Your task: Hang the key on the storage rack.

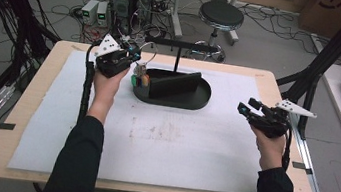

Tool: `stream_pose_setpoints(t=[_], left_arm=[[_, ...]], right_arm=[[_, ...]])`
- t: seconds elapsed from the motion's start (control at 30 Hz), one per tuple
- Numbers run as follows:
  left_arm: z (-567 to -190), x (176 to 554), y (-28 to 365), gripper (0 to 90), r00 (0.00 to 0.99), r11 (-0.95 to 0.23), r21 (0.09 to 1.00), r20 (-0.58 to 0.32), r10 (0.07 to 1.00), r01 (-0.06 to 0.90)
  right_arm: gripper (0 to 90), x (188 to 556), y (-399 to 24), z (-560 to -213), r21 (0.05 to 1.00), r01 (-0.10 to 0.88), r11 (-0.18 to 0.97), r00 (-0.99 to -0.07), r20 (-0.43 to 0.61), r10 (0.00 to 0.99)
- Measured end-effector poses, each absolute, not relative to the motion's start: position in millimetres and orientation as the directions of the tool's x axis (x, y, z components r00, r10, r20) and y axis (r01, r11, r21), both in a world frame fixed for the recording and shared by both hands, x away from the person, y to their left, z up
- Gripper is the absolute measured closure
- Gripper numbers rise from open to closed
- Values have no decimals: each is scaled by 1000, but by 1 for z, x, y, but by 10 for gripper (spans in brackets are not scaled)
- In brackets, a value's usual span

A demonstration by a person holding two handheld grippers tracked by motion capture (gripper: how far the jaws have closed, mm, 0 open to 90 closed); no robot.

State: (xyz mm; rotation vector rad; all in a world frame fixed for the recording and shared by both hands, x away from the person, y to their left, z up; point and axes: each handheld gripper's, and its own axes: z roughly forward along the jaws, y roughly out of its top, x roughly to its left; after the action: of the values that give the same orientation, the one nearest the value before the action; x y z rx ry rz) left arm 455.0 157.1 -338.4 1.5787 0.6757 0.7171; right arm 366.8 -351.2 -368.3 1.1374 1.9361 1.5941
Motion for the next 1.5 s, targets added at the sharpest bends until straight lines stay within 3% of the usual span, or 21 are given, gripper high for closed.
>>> stream_pose_setpoints(t=[1.0,1.23,1.5], left_arm=[[-355,470,153,851,603,-93,991,14,797,100],[-354,470,154,825,589,-88,991,10,808,103],[-349,466,159,712,565,-74,991,-1,825,109]], right_arm=[[399,367,-353,-370,935,353,29,-597,201,776],[399,368,-352,-371,934,355,34,-600,200,775],[399,368,-351,-372,933,358,41,-603,197,773]])
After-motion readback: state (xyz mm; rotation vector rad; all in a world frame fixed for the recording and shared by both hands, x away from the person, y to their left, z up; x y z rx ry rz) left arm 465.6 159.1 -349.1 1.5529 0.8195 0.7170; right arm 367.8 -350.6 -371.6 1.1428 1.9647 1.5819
